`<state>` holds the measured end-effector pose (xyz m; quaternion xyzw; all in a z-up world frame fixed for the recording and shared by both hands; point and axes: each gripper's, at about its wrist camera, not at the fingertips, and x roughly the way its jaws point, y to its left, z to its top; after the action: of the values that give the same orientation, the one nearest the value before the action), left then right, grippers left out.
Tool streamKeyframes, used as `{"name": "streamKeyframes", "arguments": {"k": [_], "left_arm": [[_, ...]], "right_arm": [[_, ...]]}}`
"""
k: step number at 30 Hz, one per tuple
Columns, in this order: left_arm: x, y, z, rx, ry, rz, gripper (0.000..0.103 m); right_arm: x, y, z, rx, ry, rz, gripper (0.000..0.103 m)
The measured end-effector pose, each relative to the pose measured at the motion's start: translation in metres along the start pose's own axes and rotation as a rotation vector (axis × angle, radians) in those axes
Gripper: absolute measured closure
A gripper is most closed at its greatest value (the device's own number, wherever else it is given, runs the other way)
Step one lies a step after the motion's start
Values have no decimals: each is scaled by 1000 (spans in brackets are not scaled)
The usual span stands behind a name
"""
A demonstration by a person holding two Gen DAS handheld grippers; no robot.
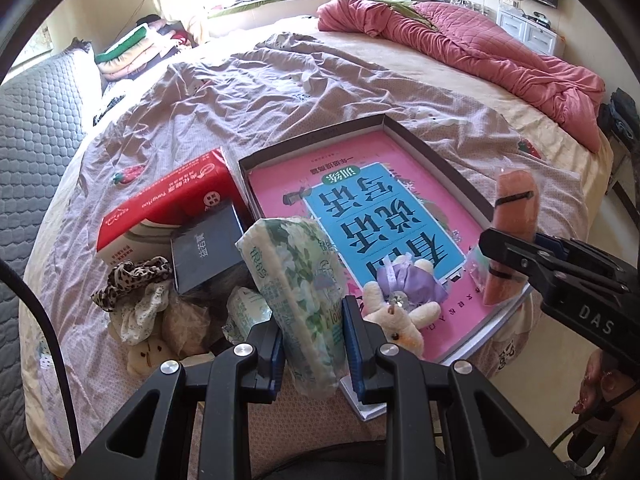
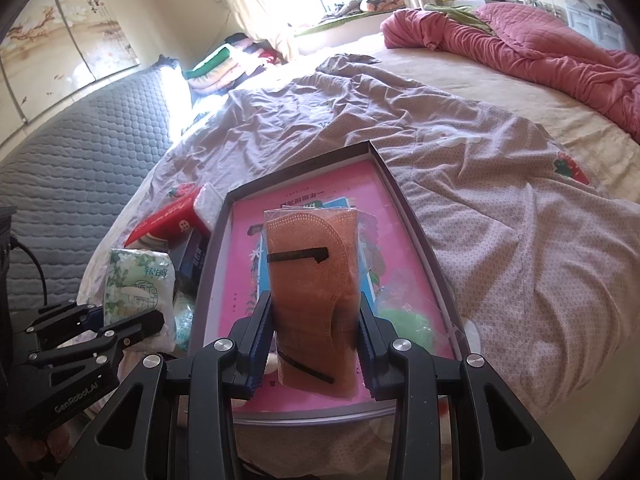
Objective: Organize soft objects
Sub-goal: 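Lift the tissue pack and pink mask bag and carry them over the tray, then lower both items into the tray and open the right tool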
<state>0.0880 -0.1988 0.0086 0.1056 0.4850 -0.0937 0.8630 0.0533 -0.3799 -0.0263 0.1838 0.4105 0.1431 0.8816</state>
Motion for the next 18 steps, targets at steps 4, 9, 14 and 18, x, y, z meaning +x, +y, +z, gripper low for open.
{"name": "streamKeyframes", "arguments": {"k": [4, 9, 14, 18], "left_arm": [[13, 2, 2, -16, 22, -38, 77], [28, 3, 6, -50, 49, -129, 77], [40, 2, 10, -70, 62, -167, 77], [50, 4, 13, -79, 78, -177, 77]], "right_arm": [[6, 0, -3, -15, 24, -5, 64], [14, 4, -7, -30, 60, 5, 64], [22, 11, -11, -66, 89, 4, 64], [29, 12, -14, -80, 118, -7, 64]]}}
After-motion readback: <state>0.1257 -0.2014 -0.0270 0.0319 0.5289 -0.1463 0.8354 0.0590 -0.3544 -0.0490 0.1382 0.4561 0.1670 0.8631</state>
